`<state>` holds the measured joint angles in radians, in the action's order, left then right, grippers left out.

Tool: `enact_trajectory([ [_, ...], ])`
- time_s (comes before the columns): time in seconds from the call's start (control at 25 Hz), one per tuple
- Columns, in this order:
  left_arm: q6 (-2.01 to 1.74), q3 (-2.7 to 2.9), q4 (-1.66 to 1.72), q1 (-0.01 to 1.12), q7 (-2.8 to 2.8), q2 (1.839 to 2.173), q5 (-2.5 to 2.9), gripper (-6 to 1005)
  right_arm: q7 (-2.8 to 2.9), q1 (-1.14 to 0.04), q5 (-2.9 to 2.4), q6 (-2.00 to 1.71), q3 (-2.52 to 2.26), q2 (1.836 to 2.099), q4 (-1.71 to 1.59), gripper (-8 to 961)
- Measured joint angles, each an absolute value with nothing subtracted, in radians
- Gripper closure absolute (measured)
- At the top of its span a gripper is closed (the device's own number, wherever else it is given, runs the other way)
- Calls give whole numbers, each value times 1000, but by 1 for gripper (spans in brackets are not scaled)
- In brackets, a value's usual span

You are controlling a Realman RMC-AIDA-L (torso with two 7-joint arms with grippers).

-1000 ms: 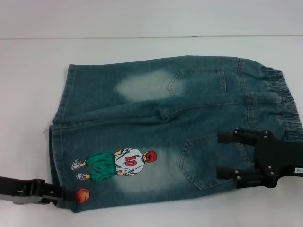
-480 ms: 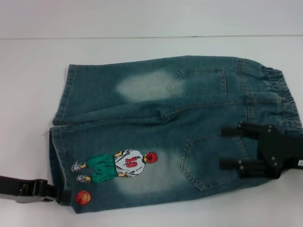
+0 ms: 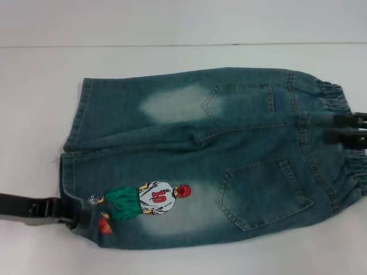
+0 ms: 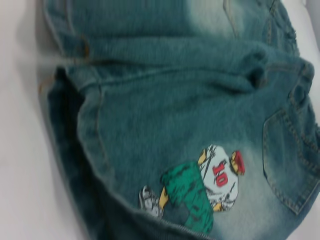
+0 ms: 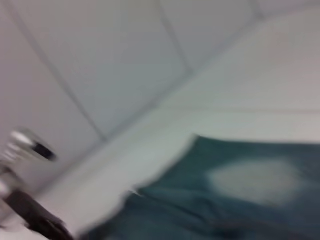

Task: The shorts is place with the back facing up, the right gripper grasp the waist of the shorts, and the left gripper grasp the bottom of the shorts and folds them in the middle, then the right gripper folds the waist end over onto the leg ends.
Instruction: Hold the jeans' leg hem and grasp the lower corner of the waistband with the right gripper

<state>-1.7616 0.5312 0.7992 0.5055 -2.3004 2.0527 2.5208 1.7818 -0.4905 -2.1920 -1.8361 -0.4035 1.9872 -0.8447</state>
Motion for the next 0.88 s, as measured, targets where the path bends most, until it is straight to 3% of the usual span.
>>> enact_trajectory([
  [0.56,-1724,531,799,528,-2276,2046,2459,978,1851,-533,-2643,-1849,-453,1972,-1097,69],
  [0.88,-1719,531,799,527,-2262,2046,2436,978,1860,-595,-2854,-1829,-479,1979,-1110,71],
])
